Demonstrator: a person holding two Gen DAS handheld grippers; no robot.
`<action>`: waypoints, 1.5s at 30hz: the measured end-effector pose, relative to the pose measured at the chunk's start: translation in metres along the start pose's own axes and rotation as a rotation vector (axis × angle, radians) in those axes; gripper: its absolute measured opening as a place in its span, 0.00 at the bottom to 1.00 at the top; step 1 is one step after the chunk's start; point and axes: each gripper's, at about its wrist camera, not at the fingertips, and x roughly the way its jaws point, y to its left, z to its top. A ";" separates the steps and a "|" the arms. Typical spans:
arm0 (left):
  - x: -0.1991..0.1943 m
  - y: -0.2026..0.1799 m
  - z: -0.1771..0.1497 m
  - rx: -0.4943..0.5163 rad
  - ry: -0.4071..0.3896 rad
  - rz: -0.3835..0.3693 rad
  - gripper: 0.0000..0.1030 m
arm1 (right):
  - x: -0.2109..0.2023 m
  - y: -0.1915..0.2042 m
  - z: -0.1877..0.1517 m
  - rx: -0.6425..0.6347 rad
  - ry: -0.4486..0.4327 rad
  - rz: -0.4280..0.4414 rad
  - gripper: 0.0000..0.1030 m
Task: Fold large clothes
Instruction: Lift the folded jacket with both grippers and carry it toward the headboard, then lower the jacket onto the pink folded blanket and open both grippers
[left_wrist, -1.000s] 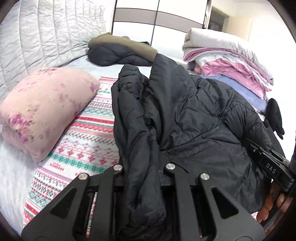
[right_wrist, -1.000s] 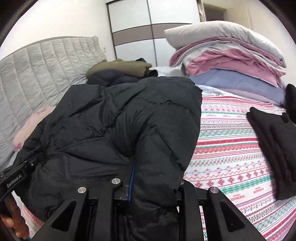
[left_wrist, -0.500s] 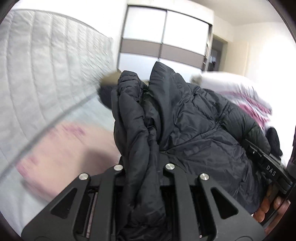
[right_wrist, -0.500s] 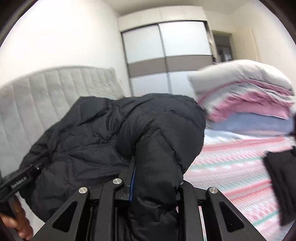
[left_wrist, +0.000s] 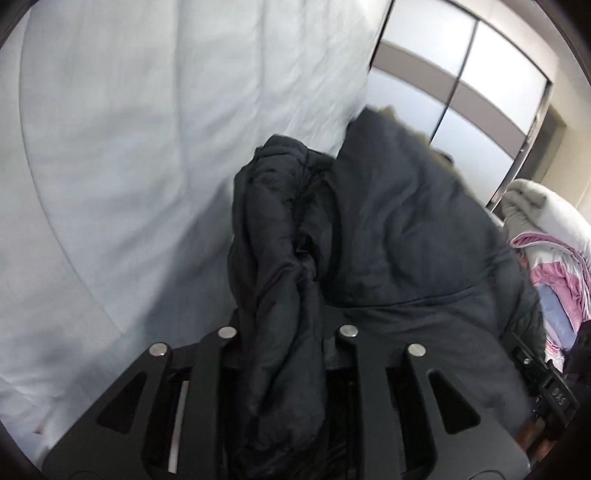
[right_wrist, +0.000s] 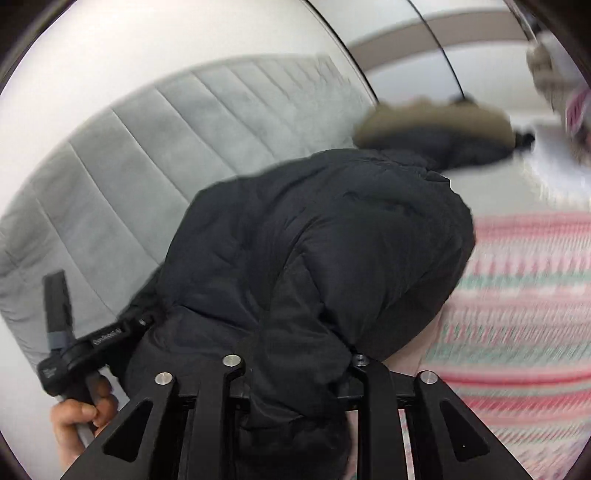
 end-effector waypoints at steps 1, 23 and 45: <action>0.007 0.006 -0.005 0.000 0.000 -0.011 0.26 | 0.006 -0.001 -0.007 0.001 0.008 0.012 0.28; -0.065 0.010 0.025 -0.065 -0.094 0.069 0.60 | -0.053 -0.043 0.021 0.091 0.040 0.000 0.67; -0.123 -0.068 -0.082 0.122 -0.028 -0.084 0.64 | -0.024 -0.158 0.000 0.703 0.131 0.358 0.69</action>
